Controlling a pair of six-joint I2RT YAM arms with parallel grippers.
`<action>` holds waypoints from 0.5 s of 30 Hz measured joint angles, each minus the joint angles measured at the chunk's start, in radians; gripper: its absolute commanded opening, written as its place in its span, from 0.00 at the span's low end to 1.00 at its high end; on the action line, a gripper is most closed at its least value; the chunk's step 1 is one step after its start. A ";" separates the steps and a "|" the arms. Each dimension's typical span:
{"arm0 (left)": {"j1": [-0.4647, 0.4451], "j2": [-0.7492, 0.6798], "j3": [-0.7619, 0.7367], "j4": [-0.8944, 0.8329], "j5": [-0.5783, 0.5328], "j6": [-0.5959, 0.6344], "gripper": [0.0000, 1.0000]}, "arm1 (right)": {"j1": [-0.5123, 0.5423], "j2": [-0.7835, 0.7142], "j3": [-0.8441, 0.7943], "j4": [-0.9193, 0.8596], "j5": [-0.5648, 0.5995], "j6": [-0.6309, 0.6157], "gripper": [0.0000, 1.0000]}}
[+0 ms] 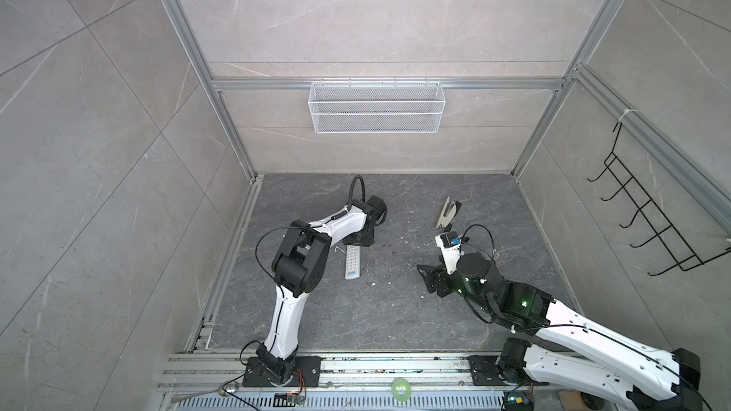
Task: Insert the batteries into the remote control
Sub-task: 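Set the remote down with the left gripper while the right gripper draws back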
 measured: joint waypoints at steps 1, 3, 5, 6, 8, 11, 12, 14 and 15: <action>0.000 -0.008 -0.008 0.004 0.005 0.000 0.51 | 0.000 -0.001 0.000 -0.005 0.002 0.000 0.77; 0.000 -0.029 -0.031 0.008 0.009 -0.001 0.52 | 0.000 -0.004 0.000 -0.015 0.009 0.000 0.77; 0.000 -0.063 -0.060 0.009 0.014 -0.001 0.52 | -0.001 -0.011 0.000 -0.022 0.017 0.000 0.77; 0.000 -0.080 -0.074 0.010 0.014 -0.001 0.52 | -0.001 -0.013 0.000 -0.024 0.022 0.000 0.77; 0.000 -0.123 -0.106 0.016 0.020 -0.001 0.53 | -0.003 -0.018 0.000 -0.035 0.034 0.001 0.77; 0.000 -0.196 -0.167 0.044 0.042 0.000 0.54 | -0.005 -0.019 0.000 -0.061 0.057 0.001 0.81; 0.000 -0.220 -0.189 0.058 0.050 0.001 0.55 | -0.005 -0.019 0.000 -0.070 0.065 0.001 0.82; 0.000 -0.281 -0.246 0.090 0.070 0.005 0.60 | -0.006 -0.019 0.000 -0.088 0.082 0.001 0.86; 0.000 -0.305 -0.269 0.105 0.081 0.007 0.64 | -0.007 -0.019 0.000 -0.093 0.091 0.001 0.89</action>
